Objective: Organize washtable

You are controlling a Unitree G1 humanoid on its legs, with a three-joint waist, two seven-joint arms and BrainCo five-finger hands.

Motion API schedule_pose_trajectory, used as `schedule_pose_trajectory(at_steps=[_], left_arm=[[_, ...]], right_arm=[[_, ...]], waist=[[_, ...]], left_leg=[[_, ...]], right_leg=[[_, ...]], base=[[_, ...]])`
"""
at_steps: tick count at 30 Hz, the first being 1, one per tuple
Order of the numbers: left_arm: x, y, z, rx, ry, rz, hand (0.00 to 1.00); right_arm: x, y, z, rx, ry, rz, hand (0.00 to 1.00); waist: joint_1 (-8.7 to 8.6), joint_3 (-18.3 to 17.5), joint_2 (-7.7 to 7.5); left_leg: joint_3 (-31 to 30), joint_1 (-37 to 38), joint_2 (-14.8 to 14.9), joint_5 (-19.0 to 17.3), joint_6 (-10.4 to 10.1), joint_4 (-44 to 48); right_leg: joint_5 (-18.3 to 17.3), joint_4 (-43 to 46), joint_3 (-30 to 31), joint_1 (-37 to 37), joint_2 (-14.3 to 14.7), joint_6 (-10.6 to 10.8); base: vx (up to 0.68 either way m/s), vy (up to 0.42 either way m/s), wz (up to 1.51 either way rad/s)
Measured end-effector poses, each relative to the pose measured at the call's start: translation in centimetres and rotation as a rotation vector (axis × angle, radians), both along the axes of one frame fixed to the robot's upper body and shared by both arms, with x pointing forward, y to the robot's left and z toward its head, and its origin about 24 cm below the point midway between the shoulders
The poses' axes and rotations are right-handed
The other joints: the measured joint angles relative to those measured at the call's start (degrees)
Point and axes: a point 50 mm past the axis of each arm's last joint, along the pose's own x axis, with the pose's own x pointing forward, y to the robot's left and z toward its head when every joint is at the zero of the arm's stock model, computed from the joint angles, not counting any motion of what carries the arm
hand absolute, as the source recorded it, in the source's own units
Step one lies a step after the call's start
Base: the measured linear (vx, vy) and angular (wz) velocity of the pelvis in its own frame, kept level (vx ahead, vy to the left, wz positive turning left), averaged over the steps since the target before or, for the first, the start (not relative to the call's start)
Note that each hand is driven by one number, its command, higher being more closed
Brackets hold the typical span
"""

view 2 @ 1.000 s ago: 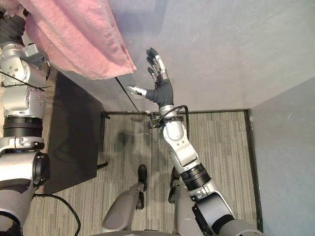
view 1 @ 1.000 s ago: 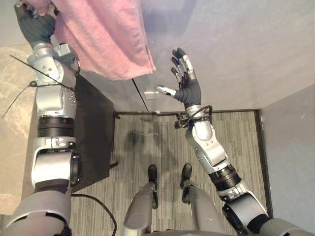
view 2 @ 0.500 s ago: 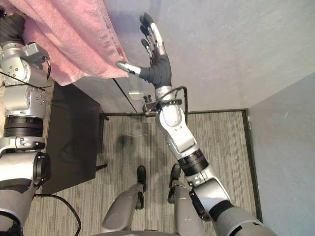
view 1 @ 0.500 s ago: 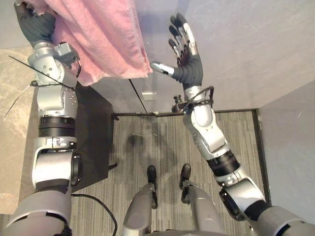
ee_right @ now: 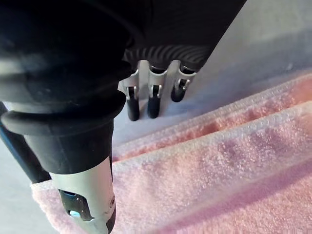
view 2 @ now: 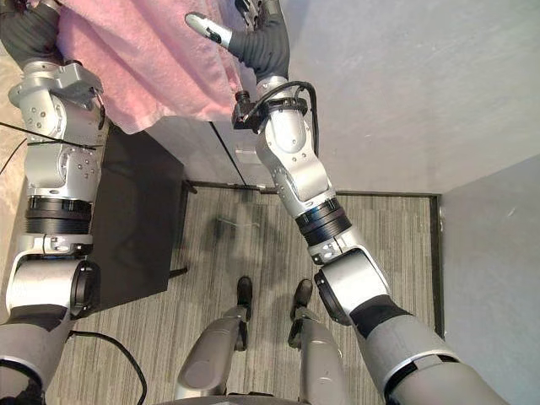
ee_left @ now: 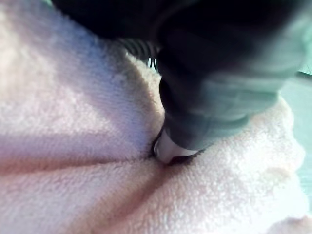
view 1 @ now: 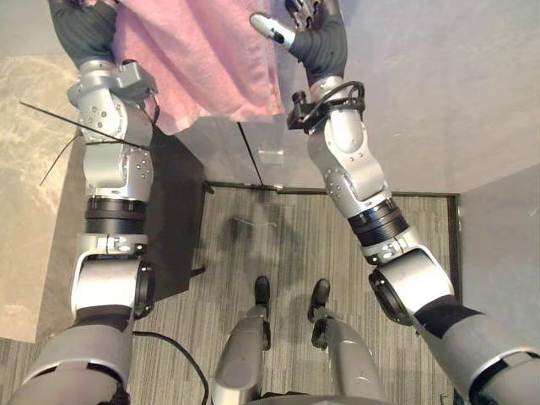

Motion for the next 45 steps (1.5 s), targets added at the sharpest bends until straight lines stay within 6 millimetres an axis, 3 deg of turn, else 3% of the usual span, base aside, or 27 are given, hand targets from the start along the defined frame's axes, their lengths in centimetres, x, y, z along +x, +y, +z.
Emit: schedule_pose_trajectory(at_steps=[9,10,22,27,36,45], left_arm=[[0.0,-2.2,0.1,0.024,-0.021,-0.085,1.0],[0.0,-2.3,0.1,0.028,-0.024,-0.088,1.0],[-0.1,-3.2,0.1,0.036,-0.034,-0.123,1.0],[-0.1,-3.2,0.1,0.035,-0.034,-0.122,1.0],[0.0,-2.4,-0.9,0.044,0.003,-0.094,1.0],[0.1,-2.0,-1.0,0.082,0.018,-0.08,1.0]], right_arm=[[0.3,0.1,0.9,0.06,0.031,0.062,0.0],[0.2,0.3,1.0,0.062,0.028,0.074,1.0],[-0.2,1.2,1.9,0.06,0.011,0.106,1.0],[0.6,-0.3,2.3,0.06,0.018,0.051,1.0],[1.5,-4.2,3.2,-0.011,-0.025,-0.07,1.0],[2.0,-5.0,2.9,-0.073,-0.026,-0.09,1.0]], waist=[[2.41,0.0,0.0],[2.62,0.0,0.0],[3.01,-0.05,-0.02],[2.85,-0.07,-0.05],[1.95,-0.11,-0.11],[0.54,-0.35,-0.55]], left_leg=[[0.15,-0.72,0.81,0.29,-0.55,-0.13],[0.19,-0.86,0.86,0.29,-0.55,-0.1],[0.62,-0.89,0.98,0.56,-0.77,0.53],[0.74,-0.35,0.97,1.26,-1.76,-0.48],[0.94,1.18,0.78,2.73,-1.5,-2.79],[1.35,2.04,0.67,3.53,-0.85,-4.03]], right_leg=[[-0.03,-0.24,-2.05,0.37,0.11,-0.05],[-0.04,-0.33,-2.22,0.37,0.1,-0.06],[-0.04,-1.48,-2.87,1.67,0.21,-0.09],[-0.04,-1.44,-2.8,1.72,0.23,-0.09],[0.25,-1.37,-2.45,1.87,0.33,-0.53],[0.49,-1.39,-1.83,1.88,0.51,-0.81]], base=[[-0.02,-0.011,0.11],[0.0,0.0,0.06],[0.01,0.005,0.05],[0.0,0.0,0.0],[0.0,0.001,-0.01],[-0.02,-0.001,-0.02]])
